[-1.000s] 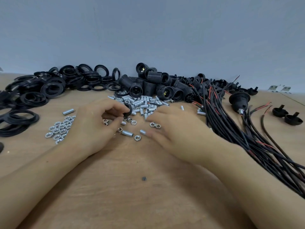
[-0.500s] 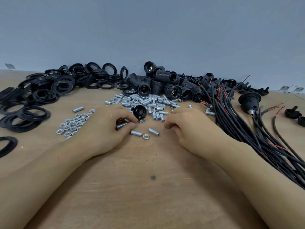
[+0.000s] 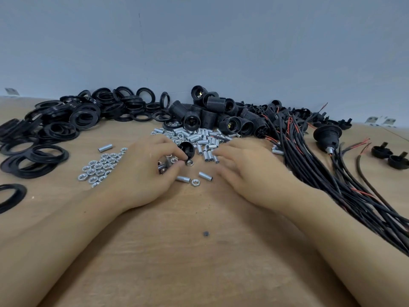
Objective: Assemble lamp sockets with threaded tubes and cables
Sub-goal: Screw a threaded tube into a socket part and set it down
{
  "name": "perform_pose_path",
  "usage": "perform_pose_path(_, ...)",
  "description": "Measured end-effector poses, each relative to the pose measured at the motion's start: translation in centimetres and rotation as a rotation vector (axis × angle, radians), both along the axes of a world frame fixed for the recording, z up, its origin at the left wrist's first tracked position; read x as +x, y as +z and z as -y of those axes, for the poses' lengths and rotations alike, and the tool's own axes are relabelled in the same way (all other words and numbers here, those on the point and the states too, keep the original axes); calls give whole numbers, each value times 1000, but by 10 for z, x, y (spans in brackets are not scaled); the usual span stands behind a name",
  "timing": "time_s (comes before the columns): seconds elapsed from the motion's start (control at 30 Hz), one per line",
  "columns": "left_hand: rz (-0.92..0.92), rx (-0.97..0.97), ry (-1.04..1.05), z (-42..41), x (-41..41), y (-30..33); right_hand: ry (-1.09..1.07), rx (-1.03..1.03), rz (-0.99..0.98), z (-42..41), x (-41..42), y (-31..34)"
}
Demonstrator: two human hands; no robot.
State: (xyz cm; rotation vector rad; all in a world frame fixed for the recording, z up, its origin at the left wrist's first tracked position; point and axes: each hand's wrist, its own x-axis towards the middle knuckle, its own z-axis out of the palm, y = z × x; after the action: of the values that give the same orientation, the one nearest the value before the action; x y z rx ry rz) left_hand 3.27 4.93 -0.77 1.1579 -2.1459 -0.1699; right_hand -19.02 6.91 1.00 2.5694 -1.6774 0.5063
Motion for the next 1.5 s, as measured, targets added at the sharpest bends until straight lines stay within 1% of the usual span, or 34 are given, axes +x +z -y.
perform_pose_path(0.07,22,1,-96,-3,0,1,87,53,17,-3,10,-2)
perform_pose_path(0.17,76,71,-217,-5,2,1,79,90,-57,-1,11,-4)
perform_pose_path(0.27,84,86,-197,0,4,0,36,63,-31,2,4,-4)
perform_pose_path(0.4,37,89,-166,3,4,-1,-23,97,212,2,-1,-3)
perform_pose_path(0.53,-16,97,-128,2,3,-2,-9,57,305,4,-2,-4)
perform_pose_path(0.7,32,77,-111,3,3,-1,-12,65,338,6,-2,-8)
perform_pose_path(0.83,-14,79,-117,1,3,0,-7,57,348,6,0,-9)
perform_pose_path(1.0,53,69,-112,2,2,-2,12,45,339,3,2,-6)
perform_pose_path(1.2,80,-41,-225,-2,-2,-4,21,61,360,1,3,-4)
perform_pose_path(1.27,112,6,-250,-3,-6,-5,25,63,365,2,3,-5)
perform_pose_path(1.4,95,86,-258,-2,-9,-5,35,48,376,2,4,-5)
perform_pose_path(1.5,95,99,-244,-2,-11,-4,41,51,459,2,4,-7)
